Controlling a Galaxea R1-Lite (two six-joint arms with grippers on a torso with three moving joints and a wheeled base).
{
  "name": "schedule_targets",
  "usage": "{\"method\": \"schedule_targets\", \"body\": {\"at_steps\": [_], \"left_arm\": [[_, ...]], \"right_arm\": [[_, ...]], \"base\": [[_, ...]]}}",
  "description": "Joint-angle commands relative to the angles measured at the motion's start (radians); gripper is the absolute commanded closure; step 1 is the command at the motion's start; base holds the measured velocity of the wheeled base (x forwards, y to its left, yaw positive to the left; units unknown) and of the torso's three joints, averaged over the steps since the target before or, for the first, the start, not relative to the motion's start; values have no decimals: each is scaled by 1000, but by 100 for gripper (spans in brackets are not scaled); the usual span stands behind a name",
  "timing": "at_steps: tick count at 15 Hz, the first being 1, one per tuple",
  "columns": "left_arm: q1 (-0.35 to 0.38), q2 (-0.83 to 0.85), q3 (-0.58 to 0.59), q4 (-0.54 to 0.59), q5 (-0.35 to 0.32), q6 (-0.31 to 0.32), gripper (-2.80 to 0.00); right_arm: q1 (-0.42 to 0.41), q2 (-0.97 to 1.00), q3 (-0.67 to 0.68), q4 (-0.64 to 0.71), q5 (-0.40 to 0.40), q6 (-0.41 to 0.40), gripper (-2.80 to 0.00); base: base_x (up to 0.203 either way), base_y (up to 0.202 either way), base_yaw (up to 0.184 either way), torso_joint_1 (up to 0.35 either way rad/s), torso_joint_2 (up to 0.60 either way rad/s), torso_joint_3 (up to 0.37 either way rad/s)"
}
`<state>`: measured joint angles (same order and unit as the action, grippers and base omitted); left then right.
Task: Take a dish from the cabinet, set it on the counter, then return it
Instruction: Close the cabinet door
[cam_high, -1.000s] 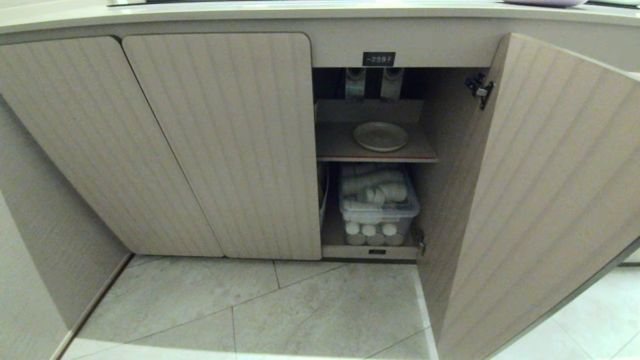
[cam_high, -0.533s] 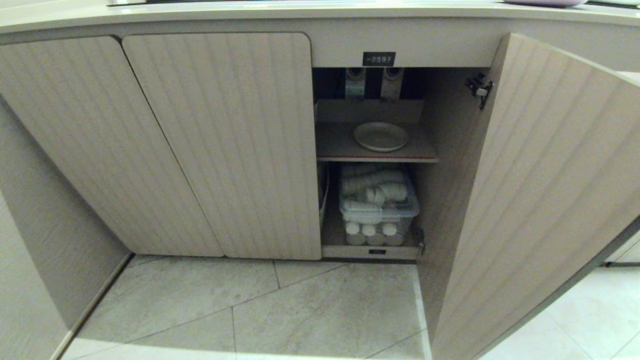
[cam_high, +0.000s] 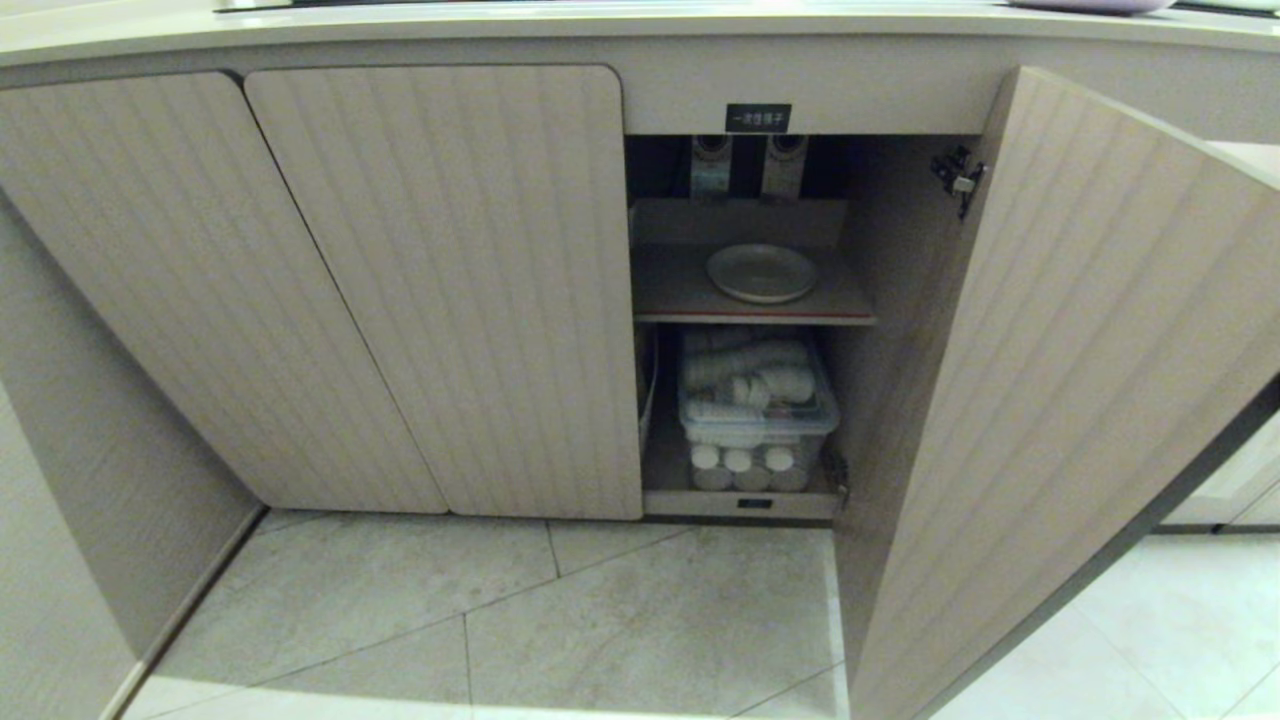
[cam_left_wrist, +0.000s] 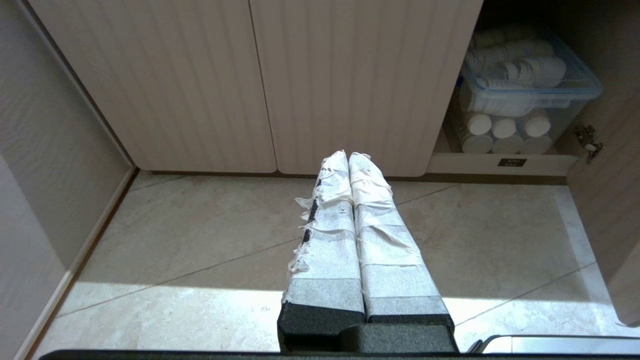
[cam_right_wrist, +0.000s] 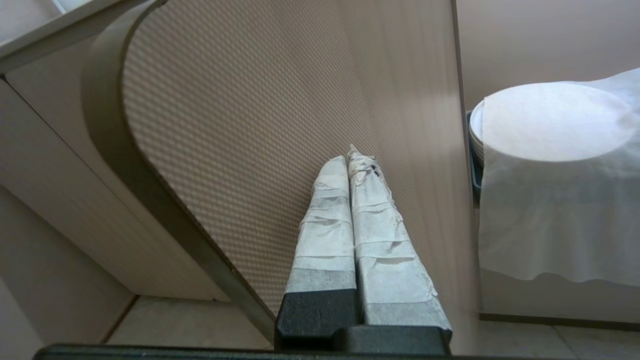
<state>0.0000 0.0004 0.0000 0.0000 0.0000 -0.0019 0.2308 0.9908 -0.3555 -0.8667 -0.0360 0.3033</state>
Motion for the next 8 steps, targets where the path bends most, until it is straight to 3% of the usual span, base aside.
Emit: {"method": "schedule_targets", "body": {"at_steps": [1, 8], "left_arm": [[0, 0, 0, 0, 0, 0, 0], [0, 0, 0, 0, 0, 0, 0]], "right_arm": [[4, 23, -1, -14, -1, 10, 0], [13, 162, -12, -136, 1, 22, 0]], "base": [[0, 0, 0, 0, 0, 0], [0, 0, 0, 0, 0, 0]]}}
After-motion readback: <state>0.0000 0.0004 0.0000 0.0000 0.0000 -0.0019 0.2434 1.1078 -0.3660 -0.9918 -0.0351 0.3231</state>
